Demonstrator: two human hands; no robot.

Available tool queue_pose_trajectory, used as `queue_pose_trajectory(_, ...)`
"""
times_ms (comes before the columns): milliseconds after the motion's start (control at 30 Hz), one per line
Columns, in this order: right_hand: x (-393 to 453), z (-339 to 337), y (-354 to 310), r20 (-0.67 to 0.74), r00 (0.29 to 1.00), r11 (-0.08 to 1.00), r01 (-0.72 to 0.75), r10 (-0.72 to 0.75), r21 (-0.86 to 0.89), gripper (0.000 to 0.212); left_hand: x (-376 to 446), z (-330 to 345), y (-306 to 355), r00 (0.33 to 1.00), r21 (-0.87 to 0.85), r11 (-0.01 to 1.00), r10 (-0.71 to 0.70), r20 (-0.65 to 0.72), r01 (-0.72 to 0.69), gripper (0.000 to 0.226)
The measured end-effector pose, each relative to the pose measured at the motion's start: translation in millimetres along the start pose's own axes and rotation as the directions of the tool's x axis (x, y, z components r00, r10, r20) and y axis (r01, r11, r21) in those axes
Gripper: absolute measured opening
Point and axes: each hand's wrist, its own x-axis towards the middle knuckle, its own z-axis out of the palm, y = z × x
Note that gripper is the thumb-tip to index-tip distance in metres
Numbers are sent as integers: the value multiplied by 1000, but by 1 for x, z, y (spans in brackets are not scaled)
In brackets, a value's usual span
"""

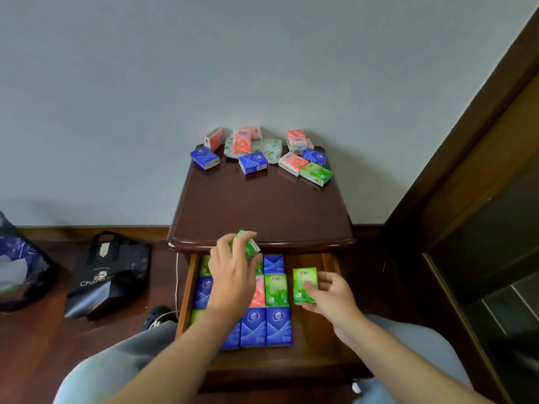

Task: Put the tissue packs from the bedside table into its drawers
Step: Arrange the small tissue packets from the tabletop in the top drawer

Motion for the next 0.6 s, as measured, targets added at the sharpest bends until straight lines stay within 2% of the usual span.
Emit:
queue_pose_trajectory(67,11,10,11,-95,995,999,15,-19,-38,32,-28,0,7,997,-76,995,-65,37,68,40)
queue_pose_trajectory(167,28,23,20,-173,981,985,55,-83,-163,31,-55,-4,11,967,-234,949,-167,190,210,38)
queue_pose_trajectory(233,34,29,23,-192,972,947,71,-137,-315,35,-64,-8,11,937,-255,923,-217,274,289,39)
queue_pose_trajectory(333,35,32,20,-207,954,889,107,-218,-445,38,-67,-12,11,882,-260,876,-303,359,407,46)
queue_pose_trajectory(467,32,31,15,-146,954,749,105,-261,-655,33,-65,-16,14,800,-323,755,-420,428,570,59)
queue_pose_trajectory(600,24,21,9,3,981,645,130,-195,-753,19,-58,-17,22,714,-461,548,-478,512,698,62)
